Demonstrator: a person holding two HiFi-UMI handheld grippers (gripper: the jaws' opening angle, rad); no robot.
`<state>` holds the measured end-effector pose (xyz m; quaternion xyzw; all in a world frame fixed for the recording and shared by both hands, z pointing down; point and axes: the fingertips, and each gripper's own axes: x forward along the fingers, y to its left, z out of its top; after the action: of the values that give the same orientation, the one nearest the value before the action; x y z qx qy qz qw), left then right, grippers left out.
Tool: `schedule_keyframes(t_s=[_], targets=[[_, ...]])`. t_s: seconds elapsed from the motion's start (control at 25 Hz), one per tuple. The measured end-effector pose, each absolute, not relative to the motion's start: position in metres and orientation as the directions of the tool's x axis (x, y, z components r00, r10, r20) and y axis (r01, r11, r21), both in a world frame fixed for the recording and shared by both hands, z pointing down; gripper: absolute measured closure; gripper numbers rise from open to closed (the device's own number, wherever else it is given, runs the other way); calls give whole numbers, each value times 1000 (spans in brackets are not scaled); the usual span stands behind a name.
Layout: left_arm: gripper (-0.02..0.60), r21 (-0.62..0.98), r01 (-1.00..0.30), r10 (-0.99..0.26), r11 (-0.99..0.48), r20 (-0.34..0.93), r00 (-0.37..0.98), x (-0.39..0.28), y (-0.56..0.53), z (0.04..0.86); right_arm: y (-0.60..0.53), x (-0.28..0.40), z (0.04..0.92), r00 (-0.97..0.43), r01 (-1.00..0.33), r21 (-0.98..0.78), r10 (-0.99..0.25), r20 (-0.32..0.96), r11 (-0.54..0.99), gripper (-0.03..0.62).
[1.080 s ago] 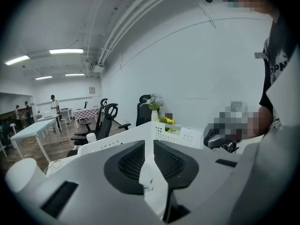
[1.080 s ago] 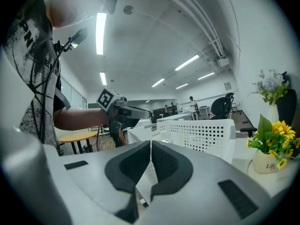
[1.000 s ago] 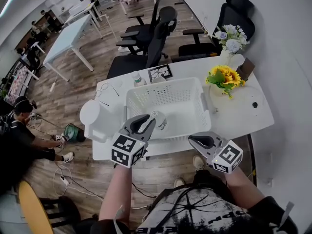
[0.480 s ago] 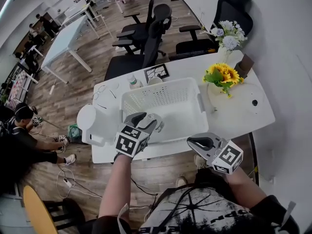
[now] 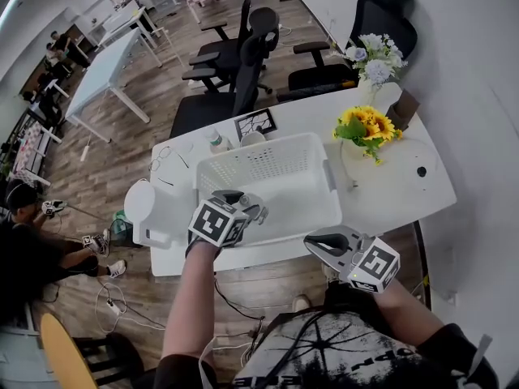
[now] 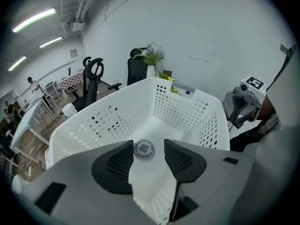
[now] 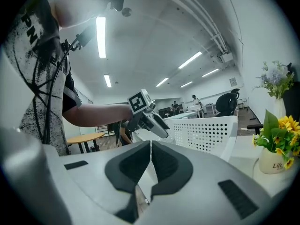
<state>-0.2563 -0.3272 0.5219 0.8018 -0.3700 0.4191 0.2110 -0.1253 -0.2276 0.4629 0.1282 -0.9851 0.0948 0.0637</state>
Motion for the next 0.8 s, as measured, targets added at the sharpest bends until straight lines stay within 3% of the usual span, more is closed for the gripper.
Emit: schedule_keyframes(t_s=[0.24,0.8], targets=[[388,-40,-751,-393,-659,870,299,-264,-335,532,-228,-125,463,-960,-261,-176,-236,149,949,569],[428,-29,-703,-407,-710,832,377,-250,-338,525,-228,-126,463,-961,-256,-178,-230,153,950,569]])
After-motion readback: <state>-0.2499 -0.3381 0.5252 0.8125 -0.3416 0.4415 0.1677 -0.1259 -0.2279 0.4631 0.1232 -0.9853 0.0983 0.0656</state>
